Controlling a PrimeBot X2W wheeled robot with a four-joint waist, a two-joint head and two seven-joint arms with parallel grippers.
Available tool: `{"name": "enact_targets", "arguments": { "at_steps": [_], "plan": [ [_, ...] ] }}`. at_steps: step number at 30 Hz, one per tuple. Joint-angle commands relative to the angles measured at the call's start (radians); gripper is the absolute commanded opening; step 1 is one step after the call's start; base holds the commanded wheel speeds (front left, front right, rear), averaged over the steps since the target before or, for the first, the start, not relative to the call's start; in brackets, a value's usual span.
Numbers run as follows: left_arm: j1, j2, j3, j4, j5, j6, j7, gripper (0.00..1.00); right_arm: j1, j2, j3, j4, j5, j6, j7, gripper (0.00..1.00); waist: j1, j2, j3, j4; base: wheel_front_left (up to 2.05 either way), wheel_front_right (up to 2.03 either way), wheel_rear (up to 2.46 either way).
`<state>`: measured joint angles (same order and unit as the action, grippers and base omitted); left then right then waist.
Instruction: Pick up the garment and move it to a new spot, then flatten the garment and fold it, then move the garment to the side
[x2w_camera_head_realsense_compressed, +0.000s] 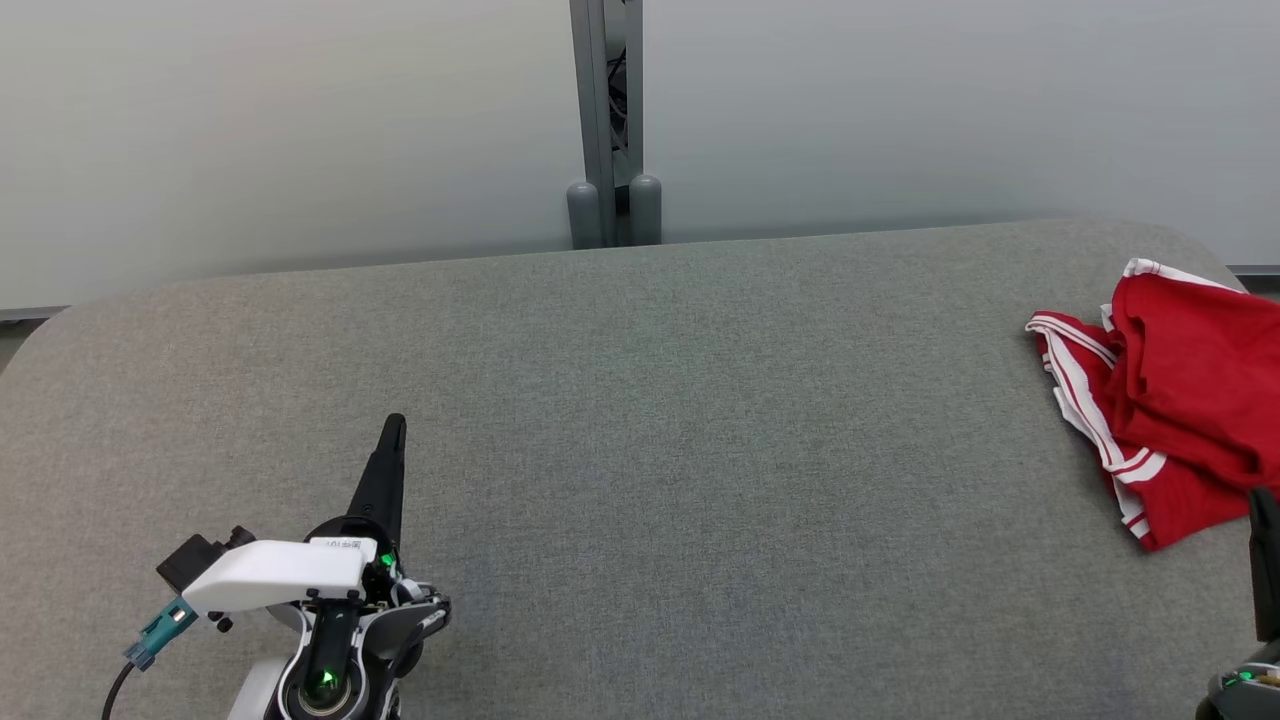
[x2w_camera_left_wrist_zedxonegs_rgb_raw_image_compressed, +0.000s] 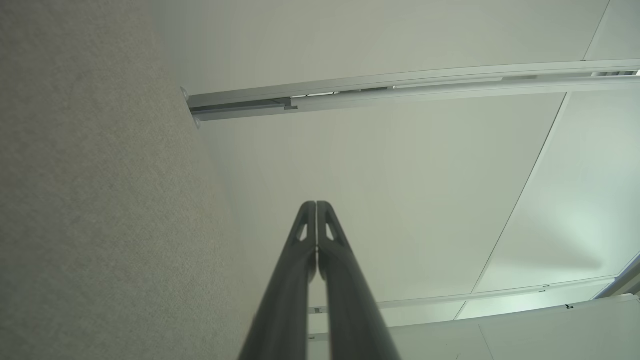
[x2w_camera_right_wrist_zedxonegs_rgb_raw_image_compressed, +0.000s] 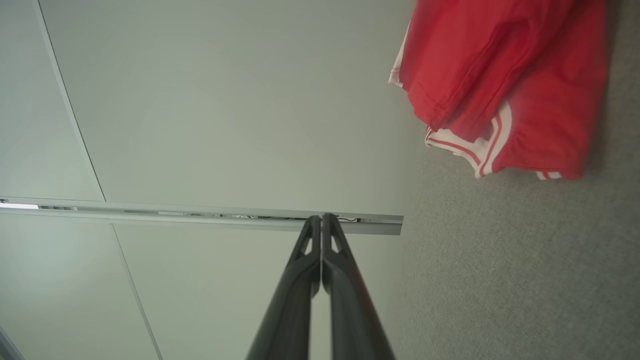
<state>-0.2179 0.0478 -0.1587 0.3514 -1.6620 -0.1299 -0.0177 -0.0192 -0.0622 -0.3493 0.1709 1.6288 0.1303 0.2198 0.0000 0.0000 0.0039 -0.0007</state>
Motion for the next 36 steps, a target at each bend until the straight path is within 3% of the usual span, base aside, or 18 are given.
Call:
{"name": "enact_targets", "arguments": {
  "at_steps": [1, 36],
  "plan": [
    [-0.02, 0.004, 0.001, 0.0, 0.002, -0.003, 0.004, 0.0, 0.002, -0.002, -0.004, -0.006, 0.0, 0.001, 0.004, 0.0, 0.0, 0.0, 0.0, 0.0, 0.0, 0.0, 0.0],
    [-0.02, 0.004, 0.001, 0.0, 0.002, -0.003, 0.004, 0.0, -0.001, 0.002, -0.01, -0.005, -0.007, 0.001, 0.009, 0.0, 0.0, 0.0, 0.0, 0.0, 0.0, 0.0, 0.0]
  ]
}}
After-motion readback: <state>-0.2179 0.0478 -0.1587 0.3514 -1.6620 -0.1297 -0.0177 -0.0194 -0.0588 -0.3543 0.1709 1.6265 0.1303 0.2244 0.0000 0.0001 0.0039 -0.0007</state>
